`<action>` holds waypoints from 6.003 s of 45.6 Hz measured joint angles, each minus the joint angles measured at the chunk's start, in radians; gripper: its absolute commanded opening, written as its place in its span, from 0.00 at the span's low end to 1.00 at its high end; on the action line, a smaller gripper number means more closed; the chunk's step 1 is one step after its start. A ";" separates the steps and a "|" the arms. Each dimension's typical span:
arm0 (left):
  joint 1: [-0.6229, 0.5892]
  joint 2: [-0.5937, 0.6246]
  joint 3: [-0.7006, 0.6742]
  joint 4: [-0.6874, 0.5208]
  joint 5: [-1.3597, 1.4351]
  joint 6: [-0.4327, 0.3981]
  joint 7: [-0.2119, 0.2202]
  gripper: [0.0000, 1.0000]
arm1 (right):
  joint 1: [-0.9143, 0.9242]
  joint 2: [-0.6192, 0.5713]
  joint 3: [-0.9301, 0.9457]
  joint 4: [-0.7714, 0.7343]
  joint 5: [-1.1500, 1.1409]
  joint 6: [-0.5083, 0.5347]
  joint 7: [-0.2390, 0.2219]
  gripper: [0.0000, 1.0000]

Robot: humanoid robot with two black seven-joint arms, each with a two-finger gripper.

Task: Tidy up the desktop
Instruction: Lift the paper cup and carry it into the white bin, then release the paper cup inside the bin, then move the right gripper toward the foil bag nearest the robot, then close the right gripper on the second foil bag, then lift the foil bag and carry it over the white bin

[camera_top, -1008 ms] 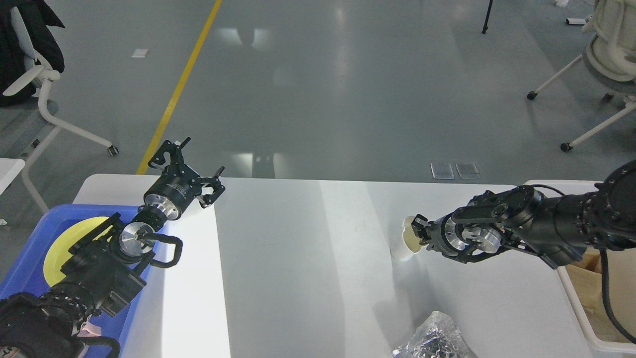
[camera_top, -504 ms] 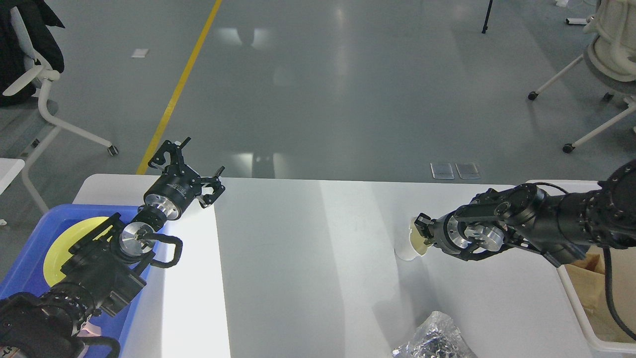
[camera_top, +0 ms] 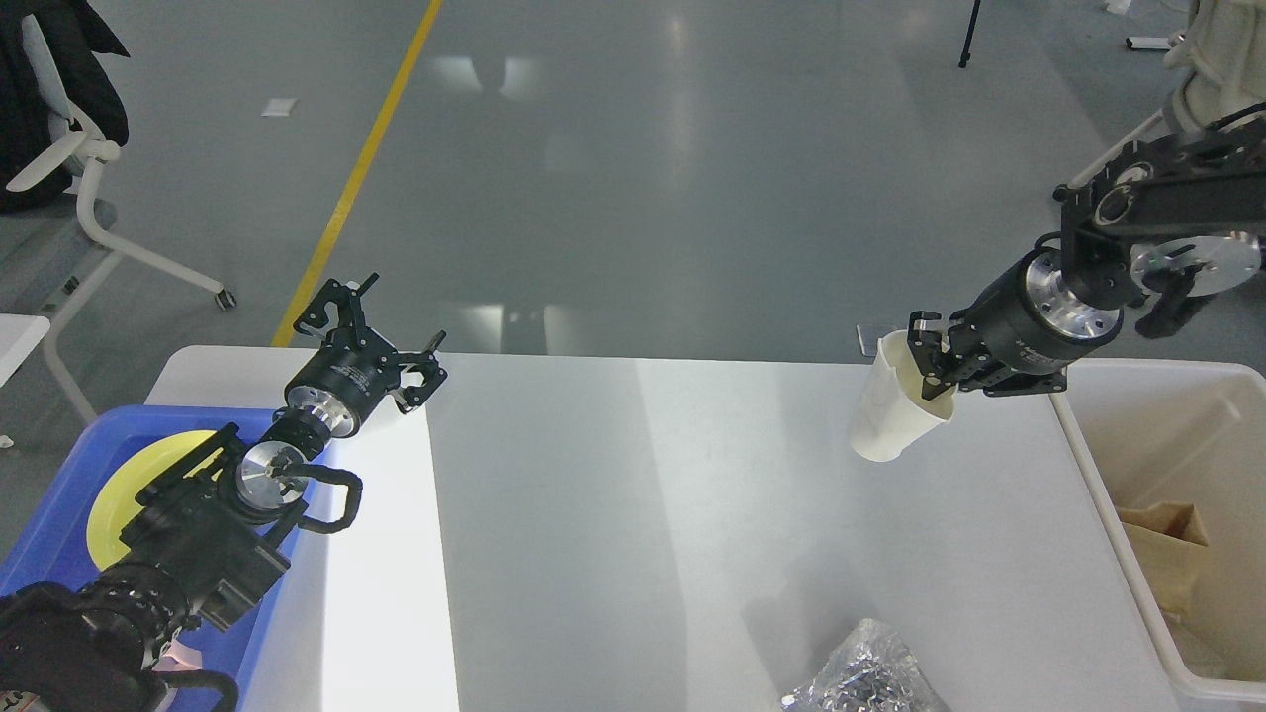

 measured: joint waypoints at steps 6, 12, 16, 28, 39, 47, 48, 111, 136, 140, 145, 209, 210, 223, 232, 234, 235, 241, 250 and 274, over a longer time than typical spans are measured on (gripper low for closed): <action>0.000 -0.001 0.000 0.000 0.000 0.000 0.000 0.99 | 0.072 -0.014 -0.017 0.061 -0.013 0.046 -0.002 0.00; 0.000 -0.001 0.000 0.000 0.000 0.000 -0.002 0.99 | 0.066 -0.017 -0.060 0.049 -0.018 0.035 -0.003 0.00; 0.000 -0.001 0.000 0.000 0.000 0.000 -0.002 0.99 | 0.018 -0.026 -0.107 0.007 -0.026 -0.005 -0.003 0.00; -0.001 -0.001 0.000 0.000 -0.001 0.000 -0.002 0.99 | -0.441 -0.113 -0.112 -0.403 -0.031 -0.291 -0.003 0.00; -0.001 0.000 0.000 0.000 0.000 0.000 -0.001 0.99 | -0.908 -0.096 0.036 -0.837 -0.011 -0.577 -0.011 0.00; 0.000 0.000 0.000 0.000 0.000 0.000 0.000 0.99 | -1.211 0.008 0.204 -1.164 -0.009 -0.697 -0.015 0.00; 0.000 0.000 0.000 0.000 0.000 0.000 0.000 0.99 | -1.238 0.020 0.225 -1.198 -0.009 -0.702 -0.015 0.00; 0.000 0.000 0.000 0.000 -0.001 0.000 0.000 0.99 | -0.467 -0.046 0.258 -0.704 -0.028 -0.080 -0.004 1.00; 0.000 0.000 0.000 0.000 0.000 0.000 0.000 0.99 | -0.130 -0.021 0.023 0.014 -0.028 -0.037 -0.006 1.00; 0.000 0.000 0.000 0.000 0.000 0.000 0.000 0.99 | -0.192 -0.092 0.026 0.019 -0.025 -0.043 -0.007 1.00; -0.001 0.000 0.000 0.000 0.000 0.000 0.000 0.99 | -0.296 -0.213 0.033 0.034 -0.028 -0.044 -0.008 1.00; 0.000 0.000 0.000 0.000 -0.001 0.000 0.000 0.99 | -1.225 -0.520 0.525 0.203 -0.108 -0.320 0.027 0.82; 0.000 0.000 0.000 0.000 -0.001 0.000 0.000 0.99 | -1.234 -0.518 0.531 0.202 -0.108 -0.321 0.035 0.77; 0.000 0.000 0.000 0.000 -0.001 0.000 -0.001 0.99 | -1.281 -0.470 0.549 0.201 -0.108 -0.399 0.098 0.00; 0.000 -0.001 0.000 0.000 -0.001 0.000 -0.001 0.99 | -1.280 -0.461 0.549 0.203 -0.107 -0.398 0.100 0.00; 0.000 -0.001 0.000 0.000 -0.001 0.000 -0.001 0.99 | -1.279 -0.461 0.548 0.203 -0.107 -0.397 0.100 0.00; 0.000 -0.001 0.000 0.000 -0.001 0.000 -0.001 0.99 | -1.279 -0.461 0.548 0.204 -0.107 -0.397 0.100 0.00; 0.000 0.000 0.000 0.000 -0.001 0.000 -0.001 0.99 | -1.279 -0.462 0.547 0.204 -0.106 -0.397 0.098 0.00; 0.000 0.000 0.000 0.000 -0.001 0.000 0.000 0.99 | -1.273 -0.465 0.547 0.206 -0.106 -0.397 0.098 0.00; 0.000 0.000 0.000 0.000 -0.001 0.000 0.000 0.99 | -0.556 -0.489 0.298 0.114 -0.109 -0.206 0.051 0.00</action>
